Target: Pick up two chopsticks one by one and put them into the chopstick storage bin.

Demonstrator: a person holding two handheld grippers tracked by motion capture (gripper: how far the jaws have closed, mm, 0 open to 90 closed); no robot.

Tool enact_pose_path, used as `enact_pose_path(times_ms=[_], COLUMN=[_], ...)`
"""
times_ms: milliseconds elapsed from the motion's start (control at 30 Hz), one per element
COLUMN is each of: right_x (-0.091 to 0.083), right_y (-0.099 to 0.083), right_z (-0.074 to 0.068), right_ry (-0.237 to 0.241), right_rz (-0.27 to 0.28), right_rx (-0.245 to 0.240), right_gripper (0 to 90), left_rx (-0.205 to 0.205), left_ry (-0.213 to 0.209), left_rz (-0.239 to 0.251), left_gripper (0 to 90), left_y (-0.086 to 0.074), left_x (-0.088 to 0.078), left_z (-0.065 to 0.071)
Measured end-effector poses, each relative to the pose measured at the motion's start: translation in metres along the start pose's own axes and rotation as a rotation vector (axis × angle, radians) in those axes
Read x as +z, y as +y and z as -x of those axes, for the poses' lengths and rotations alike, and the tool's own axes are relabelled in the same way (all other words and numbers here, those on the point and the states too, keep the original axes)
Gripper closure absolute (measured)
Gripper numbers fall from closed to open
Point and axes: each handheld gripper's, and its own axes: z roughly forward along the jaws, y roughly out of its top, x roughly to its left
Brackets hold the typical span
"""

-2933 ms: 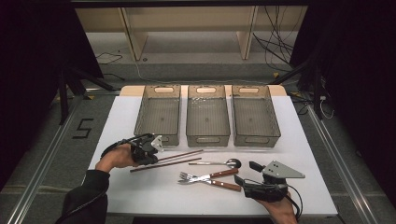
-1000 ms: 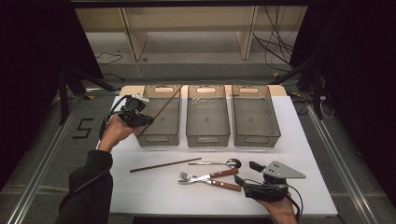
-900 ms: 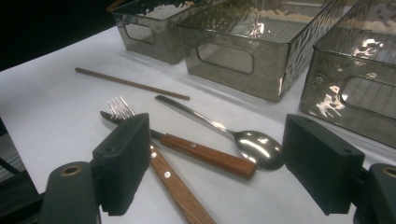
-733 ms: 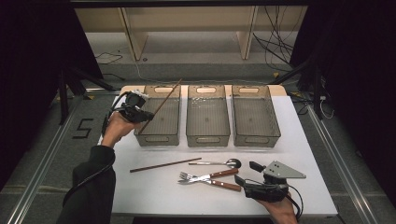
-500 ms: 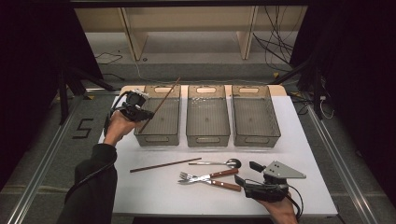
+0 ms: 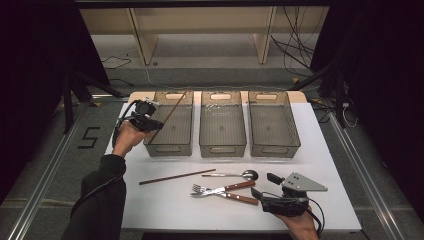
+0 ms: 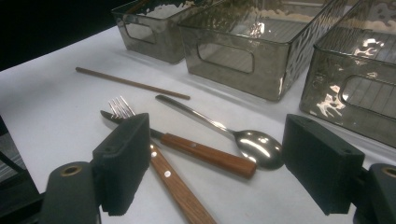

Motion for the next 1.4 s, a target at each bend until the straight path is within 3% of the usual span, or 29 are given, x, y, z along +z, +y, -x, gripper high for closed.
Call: enact_pose_path(times_ms=[200, 267, 333, 433, 567, 800, 1033, 1167, 1400], right_x=[0.0, 0.0, 0.0, 0.0, 0.0, 0.0, 0.0, 0.0, -0.001], right_y=[0.0, 0.0, 0.0, 0.0, 0.0, 0.0, 0.0, 0.0, 0.001], right_z=[0.0, 0.0, 0.0, 0.0, 0.0, 0.0, 0.0, -0.001, -0.002], right_ry=[0.0, 0.0, 0.001, 0.001, 0.0, -0.001, 0.001, 0.0, 0.001], right_rz=[0.0, 0.001, 0.0, 0.001, 0.0, 0.001, 0.003, 0.004, 0.01], right_rx=[0.0, 0.0, 0.0, 0.0, 0.001, -0.001, -0.004, -0.003, -0.01], right_gripper=[25.1, 25.0, 25.1, 25.1, 25.0, 25.0, 25.0, 25.0, 24.8], left_rx=[-0.024, -0.037, -0.043, -0.064, -0.072, -0.056, -0.007, 0.019, 0.074], left_ry=[0.013, -0.003, -0.001, 0.017, -0.003, -0.045, -0.078, -0.098, -0.115], left_rz=[-0.01, -0.007, -0.01, 0.029, 0.035, 0.058, 0.069, 0.086, 0.068], left_gripper=[83.0, 81.5, 71.1, 63.6, 50.7, 37.7, 27.0, 23.4, 20.3], left_y=[-0.003, -0.004, -0.003, -0.002, -0.002, -0.009, -0.022, -0.03, -0.038], left_x=[0.004, 0.005, 0.005, 0.001, -0.004, -0.017, -0.031, -0.038, -0.044], left_z=[-0.001, -0.001, -0.001, 0.0, 0.003, 0.013, 0.027, 0.037, 0.052])
